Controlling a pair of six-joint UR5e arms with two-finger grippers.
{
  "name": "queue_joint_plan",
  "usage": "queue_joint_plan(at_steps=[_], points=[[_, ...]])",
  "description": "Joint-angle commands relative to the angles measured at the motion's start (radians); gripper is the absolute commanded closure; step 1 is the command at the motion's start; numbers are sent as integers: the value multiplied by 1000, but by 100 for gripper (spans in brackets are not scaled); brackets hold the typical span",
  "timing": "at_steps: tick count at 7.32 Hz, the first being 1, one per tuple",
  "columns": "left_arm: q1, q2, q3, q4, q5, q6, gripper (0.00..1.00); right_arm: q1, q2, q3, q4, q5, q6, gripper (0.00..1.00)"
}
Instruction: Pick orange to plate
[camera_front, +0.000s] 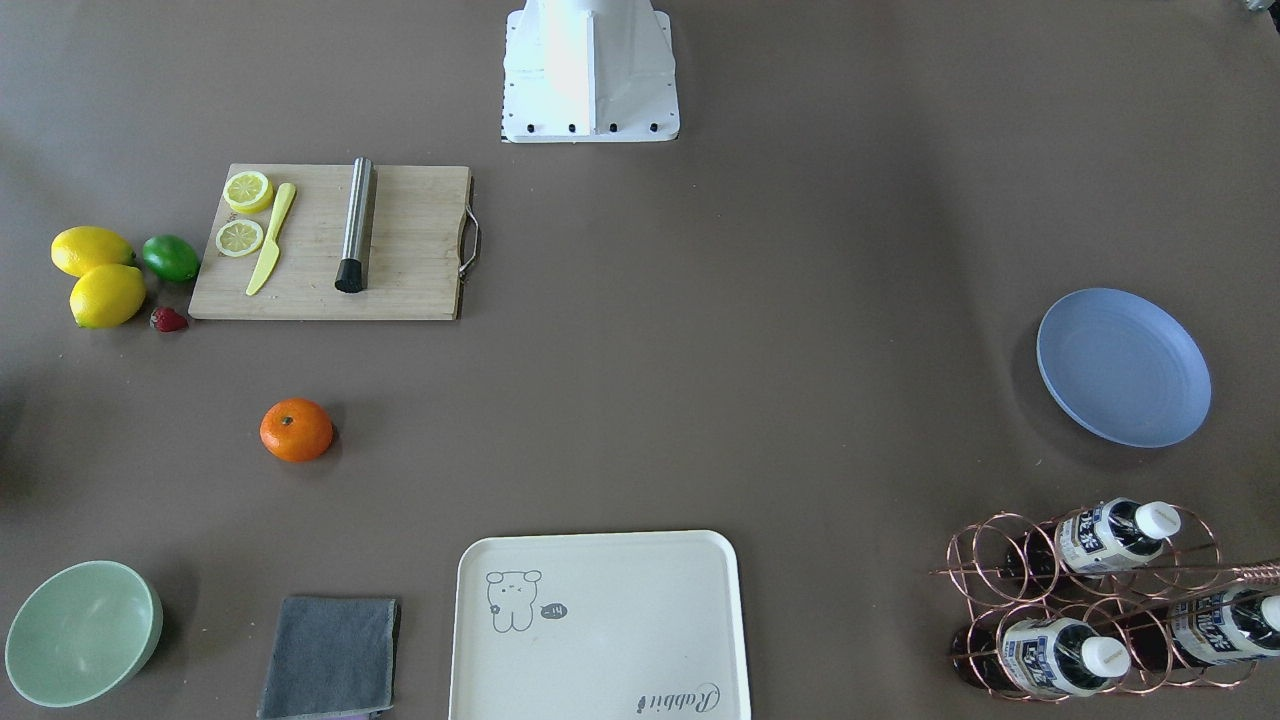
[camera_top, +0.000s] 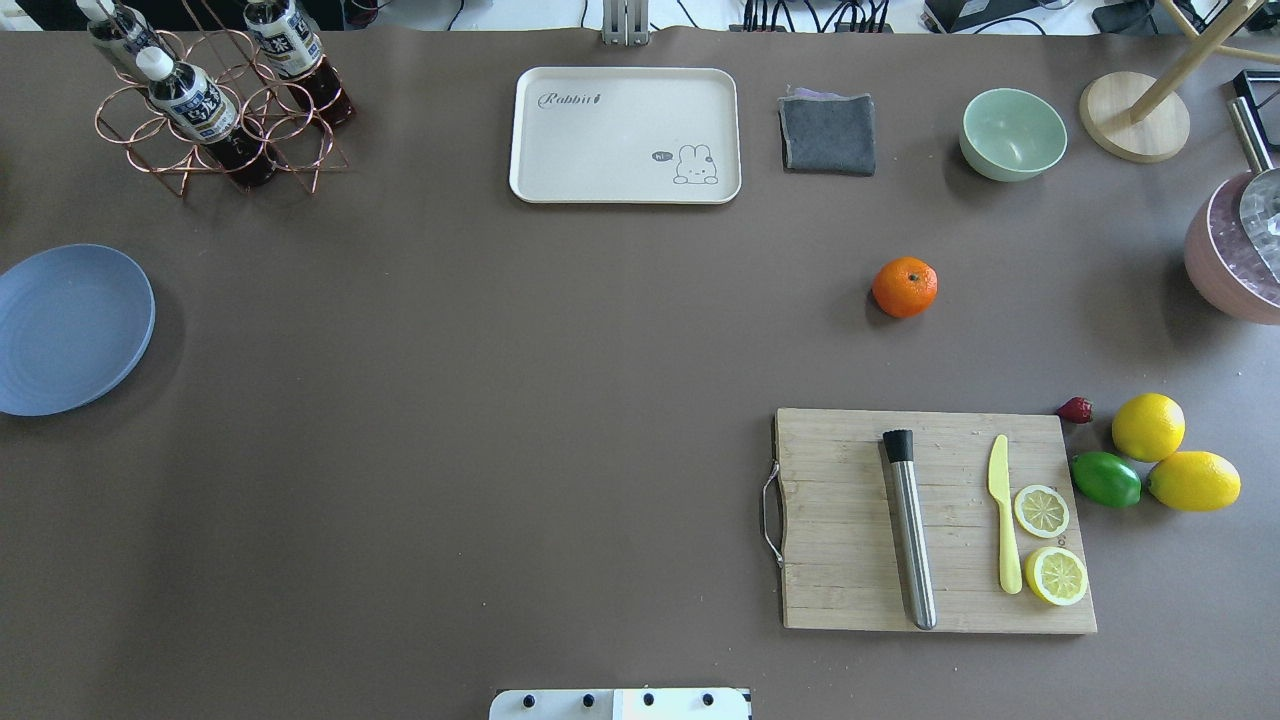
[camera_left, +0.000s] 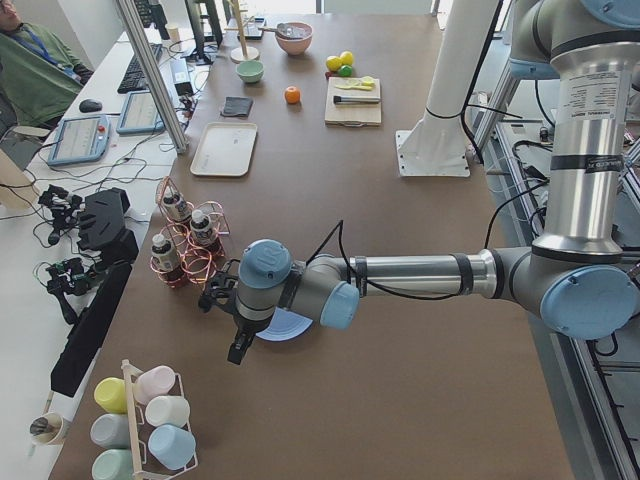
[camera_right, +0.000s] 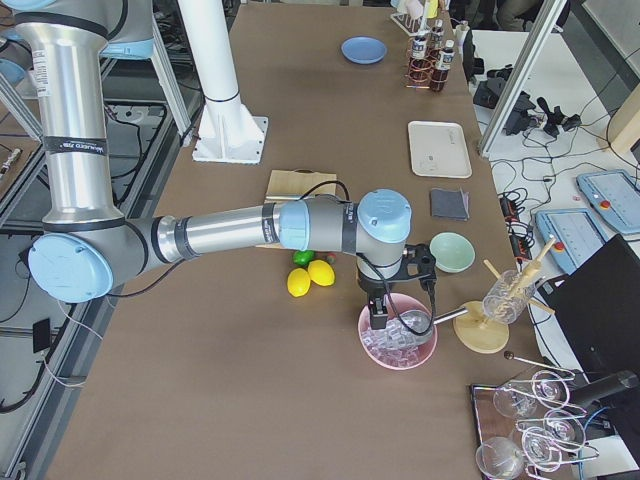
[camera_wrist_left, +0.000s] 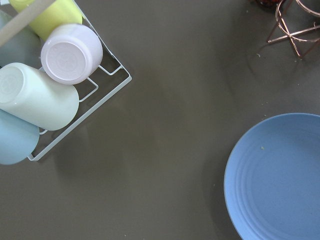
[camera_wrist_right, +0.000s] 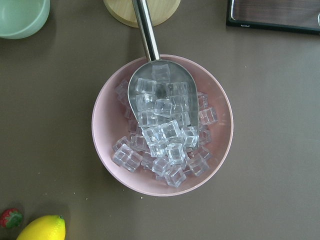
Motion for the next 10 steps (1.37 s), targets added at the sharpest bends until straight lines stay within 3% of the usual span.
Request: queue_joint_plan(at_steps=[1, 3, 6, 10], points=[[69, -22, 176, -275, 0, -230, 2, -57, 7, 29, 5, 8, 74, 0], [139, -22, 239, -392, -2, -334, 2, -118, 12, 28, 119, 8, 227, 0], [257, -22, 266, -458, 1, -477, 2, -184, 16, 31, 236, 8, 387, 0], [333, -18, 298, -457, -2, -480, 2, -214, 55, 45, 253, 7, 448, 0]])
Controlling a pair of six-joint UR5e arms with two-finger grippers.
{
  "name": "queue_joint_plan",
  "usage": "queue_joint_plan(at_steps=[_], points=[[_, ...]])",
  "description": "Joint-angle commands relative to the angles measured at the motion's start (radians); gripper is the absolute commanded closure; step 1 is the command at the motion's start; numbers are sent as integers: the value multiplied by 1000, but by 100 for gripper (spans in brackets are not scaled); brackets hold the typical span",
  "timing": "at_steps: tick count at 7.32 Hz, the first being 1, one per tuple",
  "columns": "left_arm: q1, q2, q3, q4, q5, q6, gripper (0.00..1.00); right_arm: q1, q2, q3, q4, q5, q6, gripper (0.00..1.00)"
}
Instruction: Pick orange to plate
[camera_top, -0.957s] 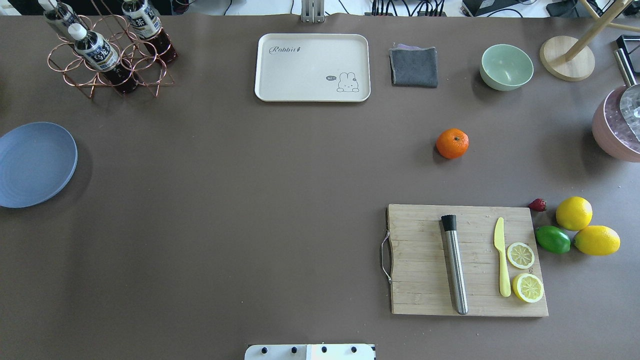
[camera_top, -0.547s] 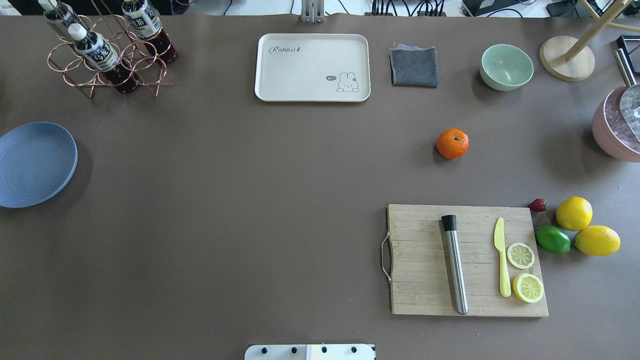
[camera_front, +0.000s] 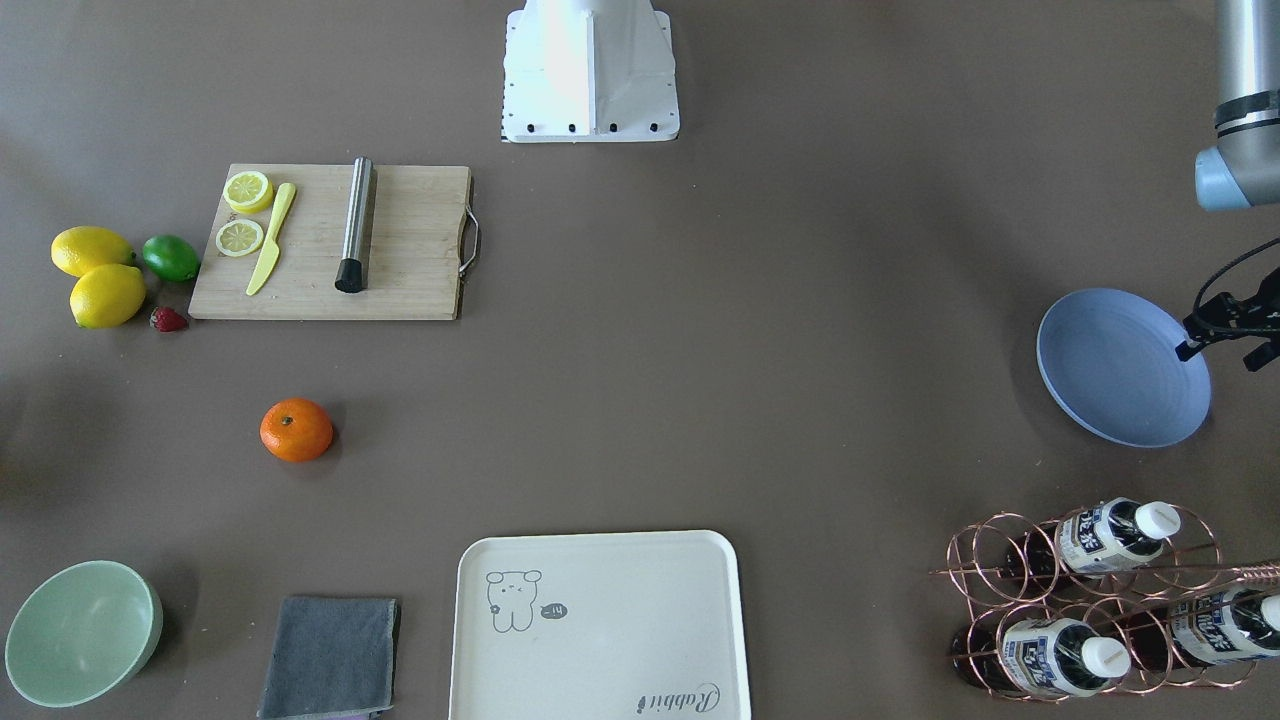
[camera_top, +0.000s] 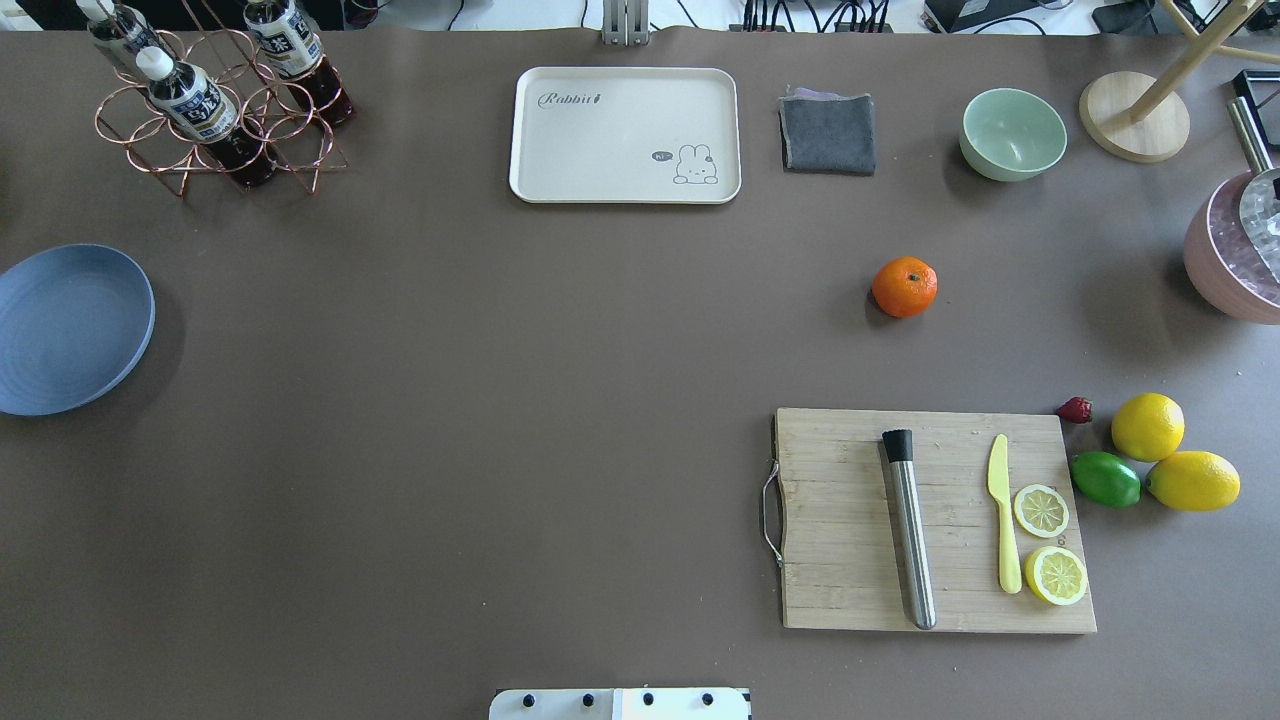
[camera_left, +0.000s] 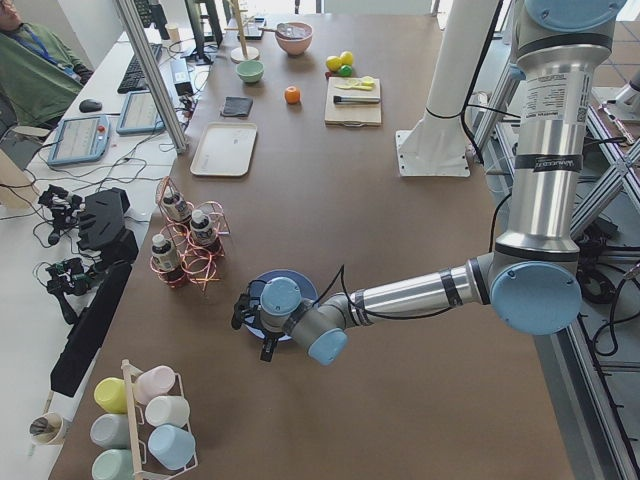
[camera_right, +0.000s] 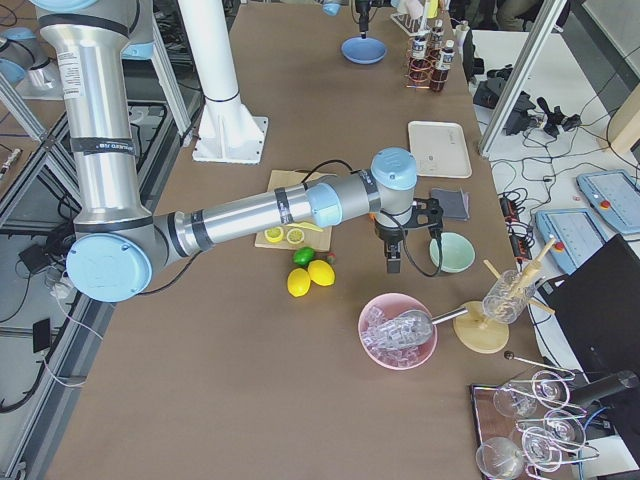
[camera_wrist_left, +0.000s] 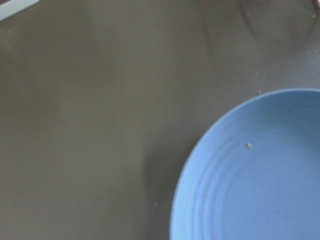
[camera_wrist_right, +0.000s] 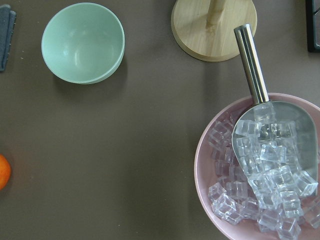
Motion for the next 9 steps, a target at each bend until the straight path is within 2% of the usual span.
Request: queue_joint_plan(at_steps=[1, 2, 3, 4, 8, 9], points=[[7, 3, 18, 0, -2, -1, 3, -4, 8, 6, 1, -4, 7, 0], [9, 3, 18, 0, -2, -1, 36, -7, 8, 7, 1, -4, 7, 0], [11, 3, 26, 1, -2, -1, 85, -7, 12, 12, 1, -5, 7, 0], [11, 3, 27, 0, -9, 1, 100, -7, 14, 13, 1, -5, 7, 0], [7, -16, 3, 3, -78, -44, 100, -15, 20, 19, 1, -7, 8, 0], [-12, -35, -5, 21, -132, -56, 100, -15, 22, 18, 1, -8, 8, 0]])
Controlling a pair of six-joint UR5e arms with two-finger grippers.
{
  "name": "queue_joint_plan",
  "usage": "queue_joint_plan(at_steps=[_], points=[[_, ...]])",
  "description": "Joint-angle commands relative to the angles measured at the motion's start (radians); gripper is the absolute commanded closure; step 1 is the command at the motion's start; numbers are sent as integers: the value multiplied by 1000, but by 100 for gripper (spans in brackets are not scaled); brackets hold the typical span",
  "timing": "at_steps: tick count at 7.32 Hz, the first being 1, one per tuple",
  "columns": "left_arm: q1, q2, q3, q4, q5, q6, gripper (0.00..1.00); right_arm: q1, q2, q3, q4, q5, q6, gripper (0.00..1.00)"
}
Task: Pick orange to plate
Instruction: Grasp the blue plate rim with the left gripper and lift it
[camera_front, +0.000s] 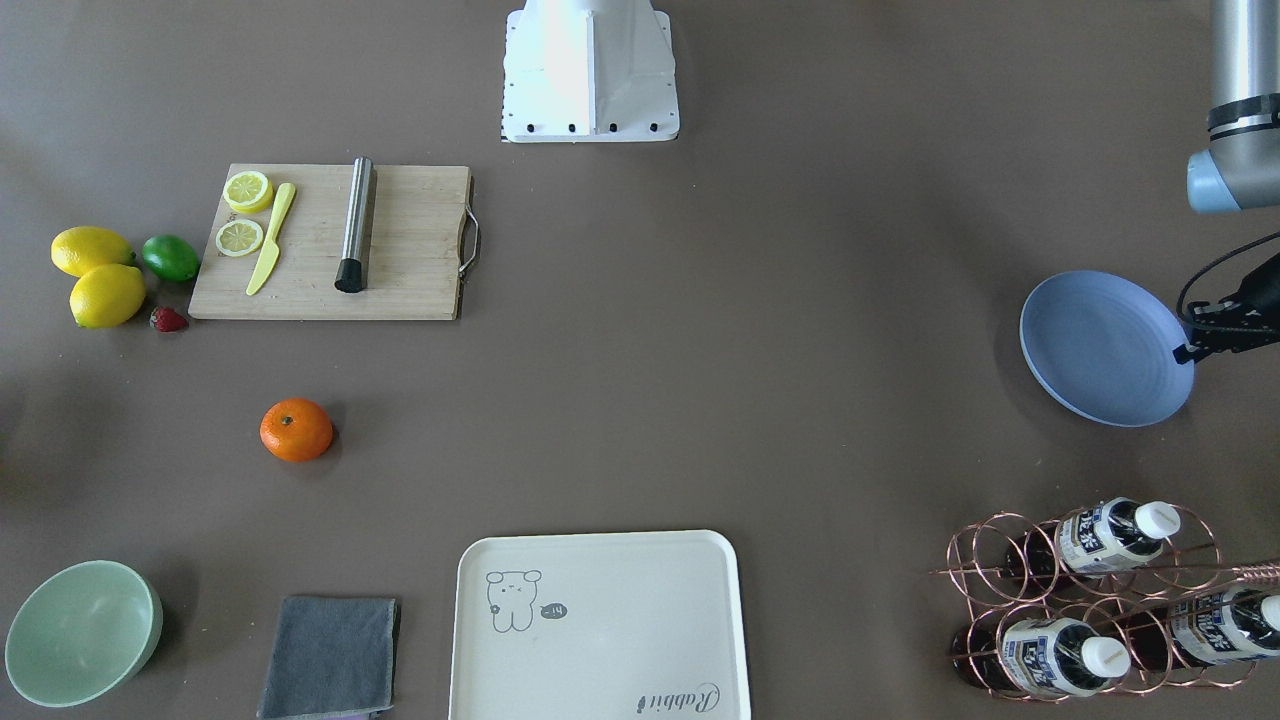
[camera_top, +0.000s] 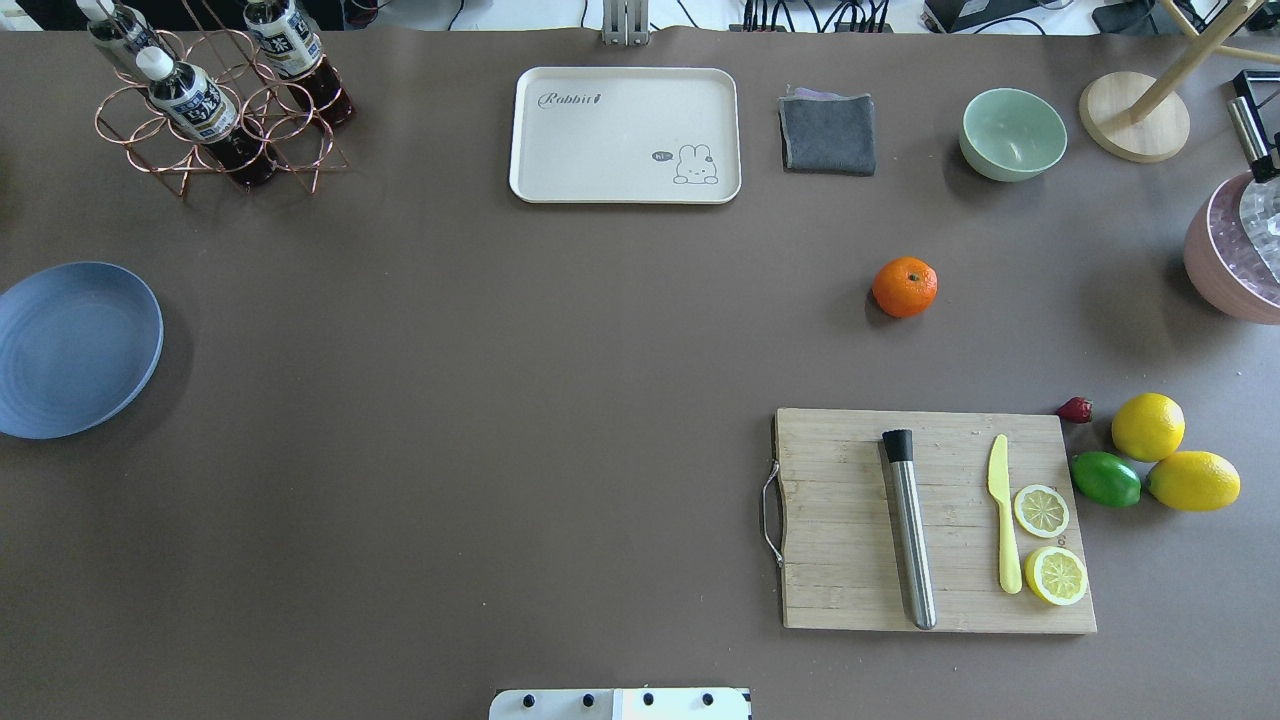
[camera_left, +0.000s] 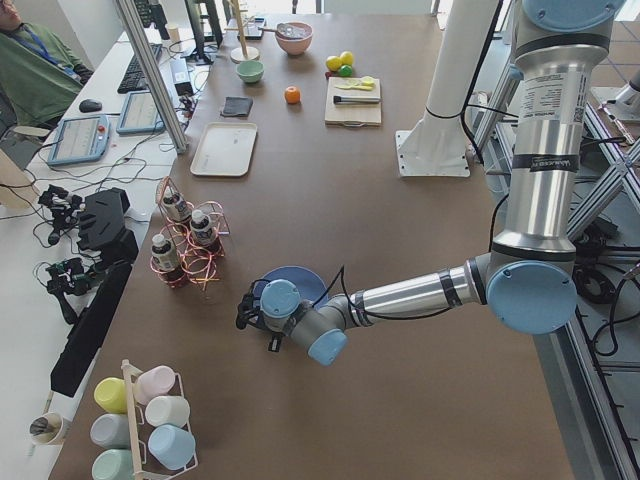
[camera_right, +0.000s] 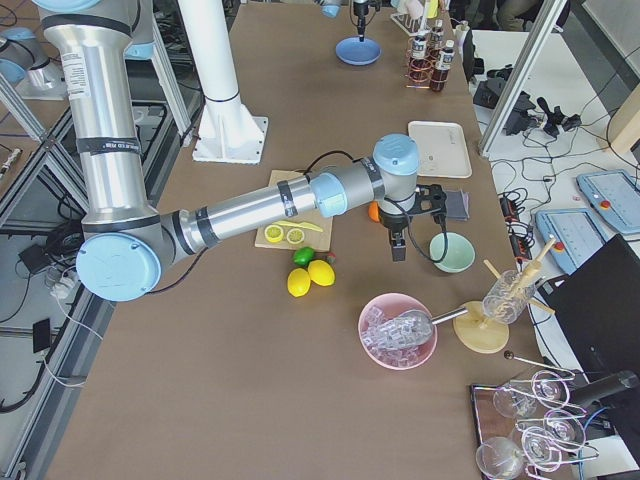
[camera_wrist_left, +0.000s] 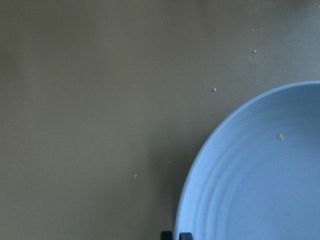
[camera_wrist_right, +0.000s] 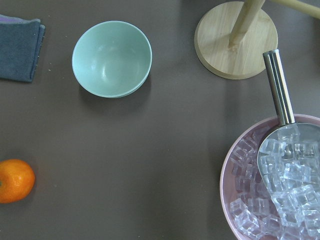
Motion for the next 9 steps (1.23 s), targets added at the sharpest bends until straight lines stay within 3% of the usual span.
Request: queue_joint_plan(at_steps=[1, 3, 5, 7, 9], points=[[-54, -45, -25, 54, -121, -33, 100, -4, 25, -2, -8, -1, 8, 0], [-68, -33, -167, 65, -215, -198, 100, -50, 46, -1, -2, -8, 69, 0], [-53, -37, -275, 62, -208, -365, 100, -137, 105, -16, -5, -73, 145, 0], [104, -37, -416, 62, -39, -577, 100, -236, 162, -15, -2, -114, 292, 0], [247, -91, -461, 70, 89, -734, 100, -315, 200, -10, 0, -159, 380, 0]])
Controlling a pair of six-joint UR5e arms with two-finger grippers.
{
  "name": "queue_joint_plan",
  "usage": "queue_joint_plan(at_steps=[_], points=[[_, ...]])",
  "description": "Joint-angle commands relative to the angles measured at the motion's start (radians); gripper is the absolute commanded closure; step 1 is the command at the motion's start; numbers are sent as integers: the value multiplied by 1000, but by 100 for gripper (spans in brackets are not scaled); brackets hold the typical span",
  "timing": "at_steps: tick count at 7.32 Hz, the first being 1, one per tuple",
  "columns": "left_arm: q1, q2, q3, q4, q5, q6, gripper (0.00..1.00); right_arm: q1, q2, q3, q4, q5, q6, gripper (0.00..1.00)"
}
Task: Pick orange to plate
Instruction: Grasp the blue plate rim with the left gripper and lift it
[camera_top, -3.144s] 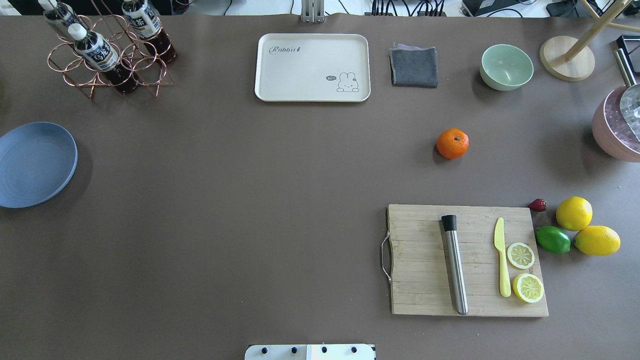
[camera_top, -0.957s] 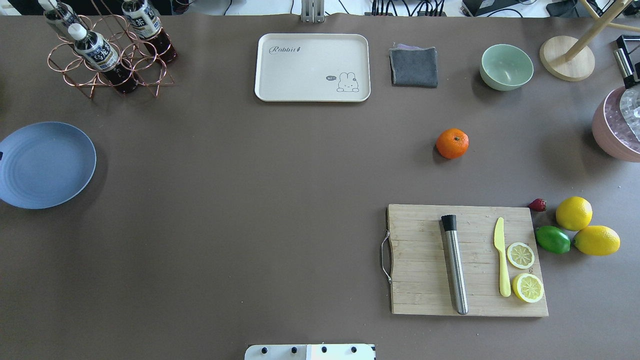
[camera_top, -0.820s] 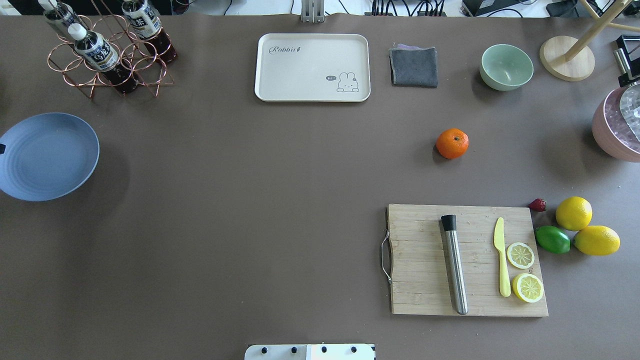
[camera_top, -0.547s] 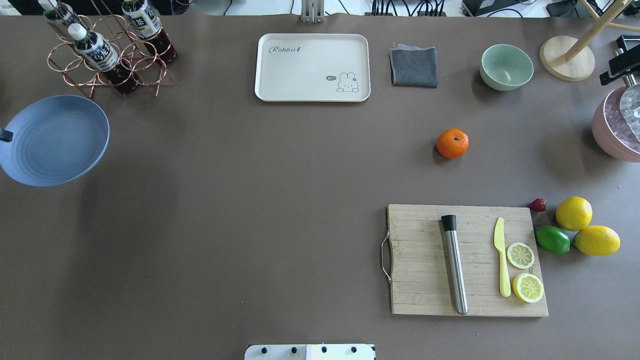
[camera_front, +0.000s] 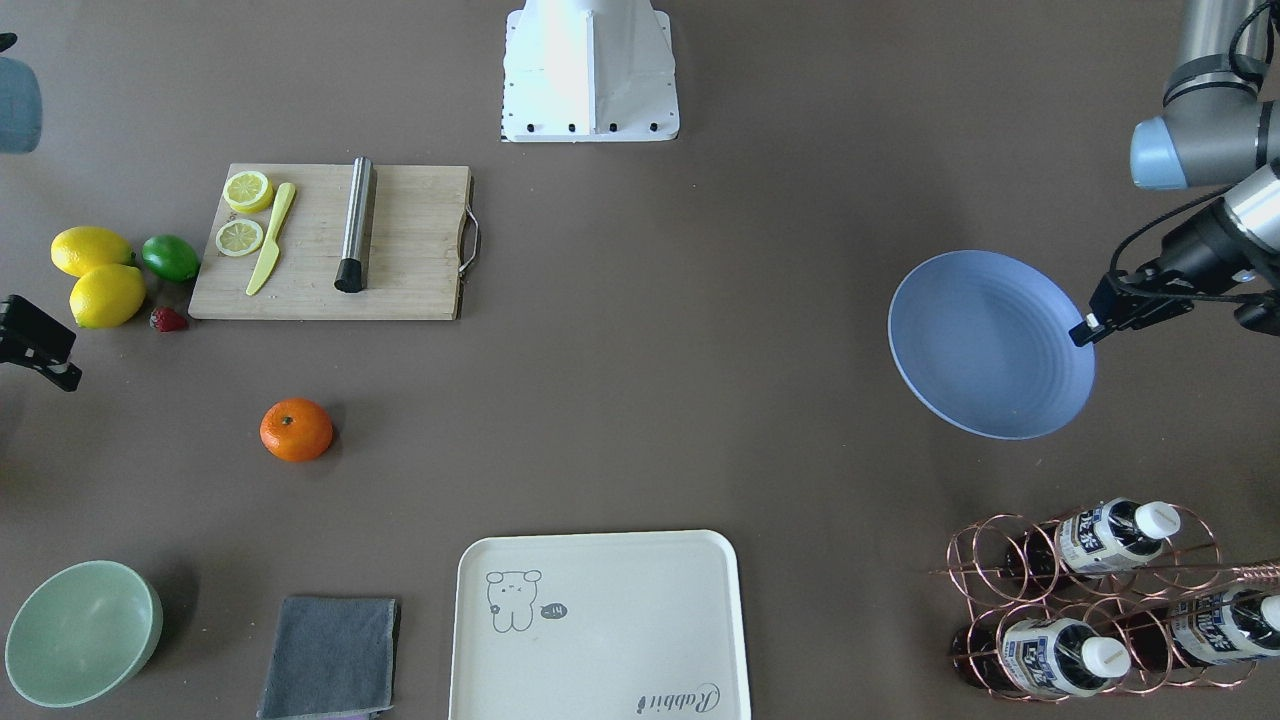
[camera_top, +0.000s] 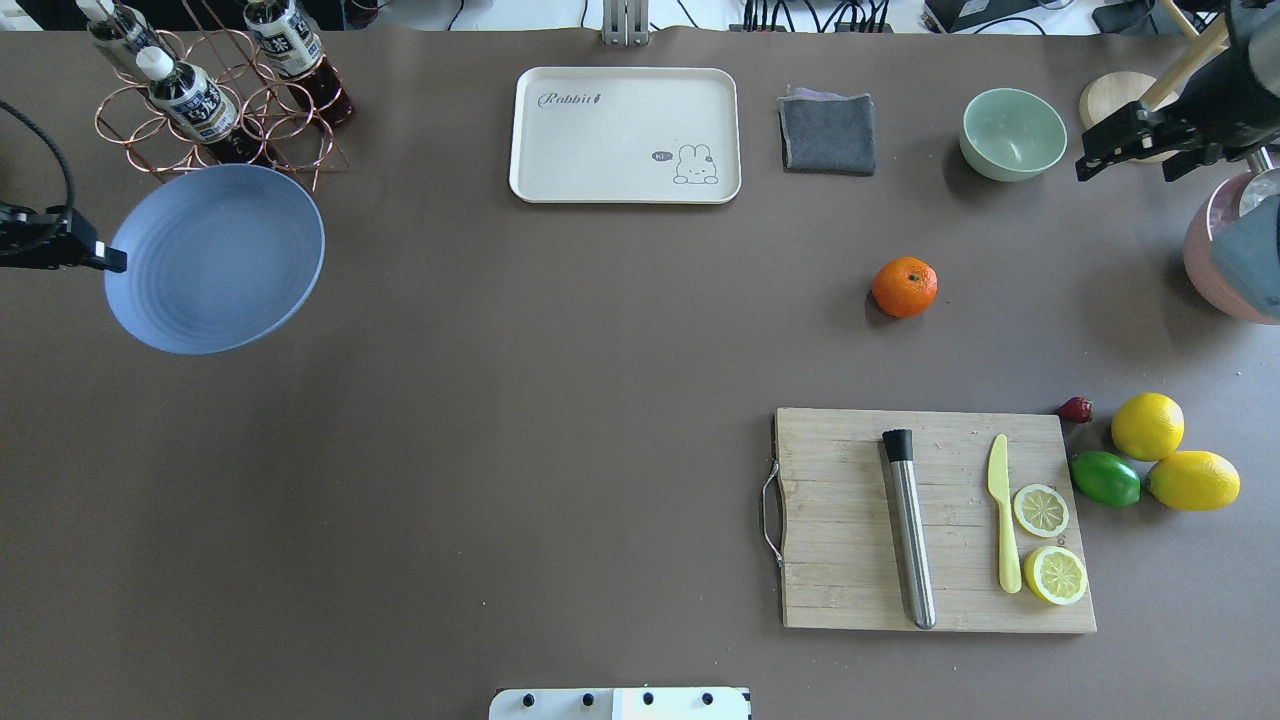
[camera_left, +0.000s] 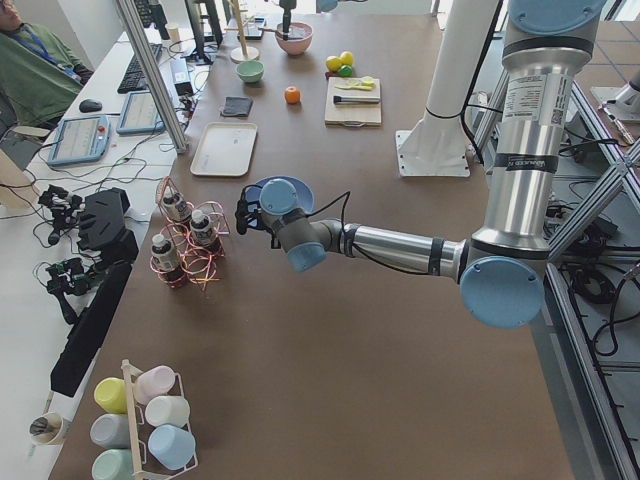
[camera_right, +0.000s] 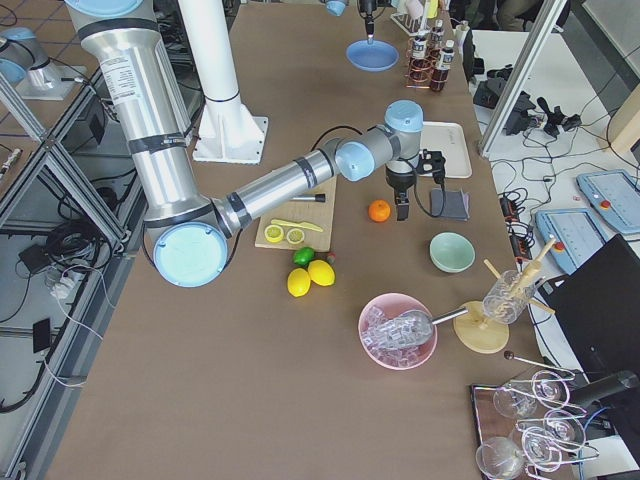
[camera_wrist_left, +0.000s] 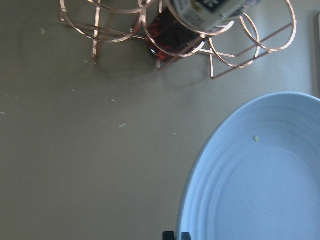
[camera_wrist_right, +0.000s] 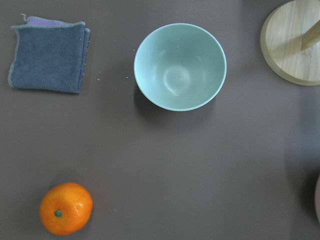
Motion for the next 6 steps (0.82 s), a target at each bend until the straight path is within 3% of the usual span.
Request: queue_joint_plan(at_steps=[1, 4, 6], points=[[127, -104, -37, 64, 126, -162, 100, -88, 39, 1, 1, -43, 124, 0], [345, -262, -170, 358, 353, -311, 100, -145, 89, -31, 1, -71, 180, 0], [509, -339, -168, 434, 524, -379, 100, -162, 102, -51, 3, -86, 195, 0]])
